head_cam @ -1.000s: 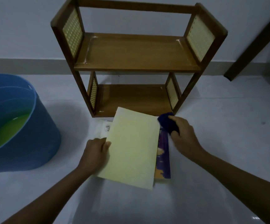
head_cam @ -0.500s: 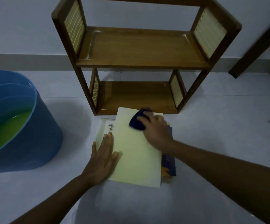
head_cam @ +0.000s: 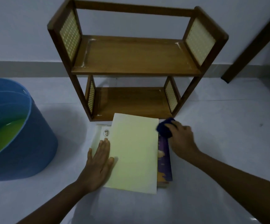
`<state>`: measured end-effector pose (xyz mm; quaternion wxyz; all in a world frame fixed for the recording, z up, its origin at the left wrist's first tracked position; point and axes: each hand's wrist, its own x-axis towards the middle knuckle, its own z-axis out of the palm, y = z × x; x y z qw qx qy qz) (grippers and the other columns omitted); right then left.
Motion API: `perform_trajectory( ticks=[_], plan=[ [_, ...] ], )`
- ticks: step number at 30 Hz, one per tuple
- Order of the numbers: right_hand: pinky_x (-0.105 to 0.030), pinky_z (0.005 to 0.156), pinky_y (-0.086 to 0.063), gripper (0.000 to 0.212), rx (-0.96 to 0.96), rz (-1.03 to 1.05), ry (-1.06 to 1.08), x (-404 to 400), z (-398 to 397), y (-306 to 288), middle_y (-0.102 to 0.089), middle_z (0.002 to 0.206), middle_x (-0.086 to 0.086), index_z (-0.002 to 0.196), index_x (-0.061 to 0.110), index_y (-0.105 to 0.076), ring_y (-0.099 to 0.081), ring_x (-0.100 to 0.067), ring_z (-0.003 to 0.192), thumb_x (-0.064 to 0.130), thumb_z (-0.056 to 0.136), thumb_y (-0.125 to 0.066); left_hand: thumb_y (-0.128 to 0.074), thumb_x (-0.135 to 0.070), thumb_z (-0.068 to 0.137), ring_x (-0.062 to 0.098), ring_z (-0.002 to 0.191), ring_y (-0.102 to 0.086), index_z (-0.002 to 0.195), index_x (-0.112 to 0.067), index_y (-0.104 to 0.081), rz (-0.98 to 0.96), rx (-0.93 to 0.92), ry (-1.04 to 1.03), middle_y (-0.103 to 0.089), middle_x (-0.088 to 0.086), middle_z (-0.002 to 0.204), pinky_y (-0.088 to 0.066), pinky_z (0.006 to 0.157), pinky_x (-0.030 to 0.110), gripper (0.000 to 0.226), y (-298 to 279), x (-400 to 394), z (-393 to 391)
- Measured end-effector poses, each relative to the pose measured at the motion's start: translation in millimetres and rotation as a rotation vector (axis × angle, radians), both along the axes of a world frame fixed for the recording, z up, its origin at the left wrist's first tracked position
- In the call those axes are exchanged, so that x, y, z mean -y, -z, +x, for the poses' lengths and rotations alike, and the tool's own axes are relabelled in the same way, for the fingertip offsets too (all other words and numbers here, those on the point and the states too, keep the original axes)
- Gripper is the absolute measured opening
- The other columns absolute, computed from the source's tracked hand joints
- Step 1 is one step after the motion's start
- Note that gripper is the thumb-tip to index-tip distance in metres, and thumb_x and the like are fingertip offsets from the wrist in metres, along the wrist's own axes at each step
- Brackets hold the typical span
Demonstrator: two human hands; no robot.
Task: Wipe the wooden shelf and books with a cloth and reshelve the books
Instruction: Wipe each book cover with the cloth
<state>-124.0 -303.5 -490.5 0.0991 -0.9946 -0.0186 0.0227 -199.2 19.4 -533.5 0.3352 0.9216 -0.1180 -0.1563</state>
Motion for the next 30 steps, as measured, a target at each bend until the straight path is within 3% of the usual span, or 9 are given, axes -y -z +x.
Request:
perform_trajectory(
  ticks=[5, 8, 10, 16, 21, 23, 25, 28, 30],
  plan=[
    [-0.056, 0.1, -0.041, 0.07, -0.148, 0.111, -0.092, 40.6, -58.6, 21.5, -0.029, 0.152, -0.018, 0.15, 0.018, -0.02, -0.04, -0.044, 0.13, 0.029, 0.089, -0.051, 0.008, -0.081, 0.077, -0.007, 0.14, 0.025, 0.138, -0.042, 0.027, 0.01, -0.006, 0.001, 0.027, -0.023, 0.152, 0.02, 0.115, 0.031, 0.075, 2.4, 1.1, 0.3],
    [-0.06, 0.116, -0.006, 0.088, -0.224, 0.02, -0.373, 16.9, -82.0, 11.5, 0.006, 0.161, -0.001, 0.15, 0.035, 0.005, 0.01, -0.029, 0.148, 0.055, 0.082, -0.046, 0.008, -0.081, 0.076, -0.007, 0.14, 0.025, 0.138, -0.042, 0.029, 0.012, -0.019, 0.004, 0.026, -0.022, 0.153, 0.019, 0.116, 0.033, 0.076, 2.0, 0.6, 0.0],
    [-0.057, 0.115, 0.011, 0.09, -0.193, -0.039, -0.591, -7.0, -93.0, 4.7, 0.018, 0.16, -0.001, 0.151, 0.035, 0.006, 0.022, -0.027, 0.146, 0.051, 0.08, -0.047, 0.009, -0.081, 0.076, -0.007, 0.14, 0.026, 0.138, -0.042, 0.029, 0.018, -0.024, -0.005, 0.026, -0.021, 0.153, 0.018, 0.116, 0.033, 0.076, 1.0, 0.4, 0.4],
    [-0.065, 0.11, -0.02, 0.092, -0.013, -0.254, -0.921, -33.0, -88.9, 16.8, -0.019, 0.157, -0.024, 0.15, 0.013, -0.023, -0.016, -0.04, 0.145, 0.024, 0.068, -0.064, 0.009, -0.085, 0.072, -0.004, 0.142, 0.023, 0.138, -0.043, 0.028, -0.01, -0.049, -0.006, 0.025, -0.022, 0.153, 0.014, 0.119, 0.041, 0.08, 3.2, -1.9, 0.4],
    [-0.067, 0.107, -0.025, 0.081, 0.043, -0.29, -1.002, -30.7, -93.9, 18.5, -0.021, 0.156, -0.023, 0.15, 0.011, -0.023, -0.017, -0.048, 0.142, 0.024, 0.081, -0.062, 0.008, -0.087, 0.072, -0.002, 0.144, 0.016, 0.14, -0.041, 0.02, -0.054, -0.056, -0.014, 0.017, -0.018, 0.157, 0.008, 0.121, 0.046, 0.083, -2.2, -1.7, 1.1],
    [-0.066, 0.105, -0.03, 0.061, 0.148, -0.183, -1.026, -24.8, -96.3, 18.8, -0.027, 0.154, -0.021, 0.149, 0.012, -0.029, -0.021, -0.045, 0.143, 0.018, 0.092, -0.053, 0.007, -0.088, 0.07, -0.002, 0.146, 0.008, 0.141, -0.045, 0.012, -0.082, -0.086, -0.035, 0.007, -0.016, 0.16, 0.004, 0.121, 0.045, 0.083, -13.4, -2.3, 1.8],
    [-0.063, 0.108, -0.029, 0.057, 0.204, -0.026, -0.991, -22.9, -93.4, 6.5, -0.031, 0.154, -0.017, 0.147, 0.015, -0.032, -0.024, -0.041, 0.143, 0.013, 0.094, -0.051, -0.001, -0.083, 0.077, 0.015, 0.146, -0.024, 0.142, -0.05, -0.009, -0.147, -0.126, -0.134, -0.025, -0.004, 0.158, -0.022, 0.118, 0.045, 0.073, -31.0, -10.0, 6.5],
    [-0.046, 0.114, -0.03, 0.056, 0.132, 0.416, -0.792, -32.6, -72.9, -40.8, -0.043, 0.147, -0.009, 0.142, 0.018, -0.039, -0.034, -0.023, 0.141, 0.01, 0.088, -0.048, -0.038, -0.044, 0.096, 0.021, 0.115, -0.059, 0.12, -0.054, -0.041, -0.229, -0.016, -0.344, -0.058, -0.003, 0.128, -0.05, 0.089, 0.025, 0.027, -57.4, -31.2, 19.2],
    [-0.025, 0.103, -0.044, 0.043, 0.067, 0.718, -0.57, -41.9, -52.2, -94.6, -0.057, 0.132, 0.003, 0.133, 0.024, -0.049, -0.048, 0.002, 0.126, 0.016, 0.091, -0.048, -0.055, -0.017, 0.095, 0.006, 0.113, -0.054, 0.112, -0.068, -0.04, -0.247, 0.054, -0.307, -0.055, -0.021, 0.125, -0.048, 0.095, 0.03, 0.056, -77.1, -36.7, 25.7]
  ],
)
